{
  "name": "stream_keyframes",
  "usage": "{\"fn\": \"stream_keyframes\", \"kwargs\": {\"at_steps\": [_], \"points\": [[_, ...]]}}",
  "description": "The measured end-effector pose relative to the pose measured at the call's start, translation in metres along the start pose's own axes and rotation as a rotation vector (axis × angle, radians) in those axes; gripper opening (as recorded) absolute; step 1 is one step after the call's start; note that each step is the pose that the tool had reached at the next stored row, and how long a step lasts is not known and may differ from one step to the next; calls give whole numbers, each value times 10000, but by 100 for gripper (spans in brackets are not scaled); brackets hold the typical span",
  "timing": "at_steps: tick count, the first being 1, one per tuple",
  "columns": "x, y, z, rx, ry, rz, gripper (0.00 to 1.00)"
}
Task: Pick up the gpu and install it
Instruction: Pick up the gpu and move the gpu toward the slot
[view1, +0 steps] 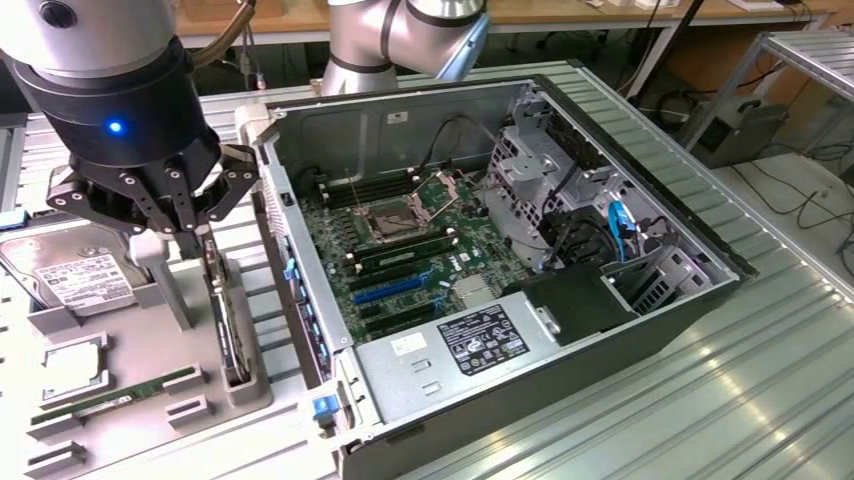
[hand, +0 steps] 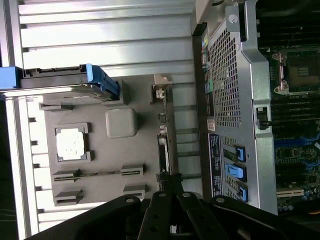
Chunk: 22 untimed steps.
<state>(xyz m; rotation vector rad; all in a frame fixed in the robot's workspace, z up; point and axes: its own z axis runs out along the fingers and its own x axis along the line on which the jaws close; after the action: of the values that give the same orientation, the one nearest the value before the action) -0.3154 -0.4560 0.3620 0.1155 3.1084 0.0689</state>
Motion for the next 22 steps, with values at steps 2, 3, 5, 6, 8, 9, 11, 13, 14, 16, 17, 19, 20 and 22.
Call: {"fn": "stream_keyframes", "kwargs": {"at_steps": [2, 3, 5, 6, 8, 9, 11, 13, 14, 16, 17, 19, 20, 22], "points": [[0, 0, 0, 0, 0, 0, 11], [0, 0, 0, 0, 0, 0, 17], [0, 0, 5, 7, -2, 0, 24], [0, -1, 13, 21, -3, -2, 30], [2, -2, 56, 29, -3, -1, 36], [2, -3, 74, 30, -2, -1, 36], [1, -4, 112, 29, -3, 0, 36], [-8, -7, 189, 30, -2, 0, 36], [-9, -8, 217, 30, -2, 0, 36], [-8, -10, 256, 29, -2, -1, 36], [-8, -11, 274, 29, -3, -1, 36], [-7, -14, 321, 30, -3, -1, 36], [-6, -15, 354, 30, -2, -1, 36], [-4, -18, 417, 29, -3, -1, 36]]}}
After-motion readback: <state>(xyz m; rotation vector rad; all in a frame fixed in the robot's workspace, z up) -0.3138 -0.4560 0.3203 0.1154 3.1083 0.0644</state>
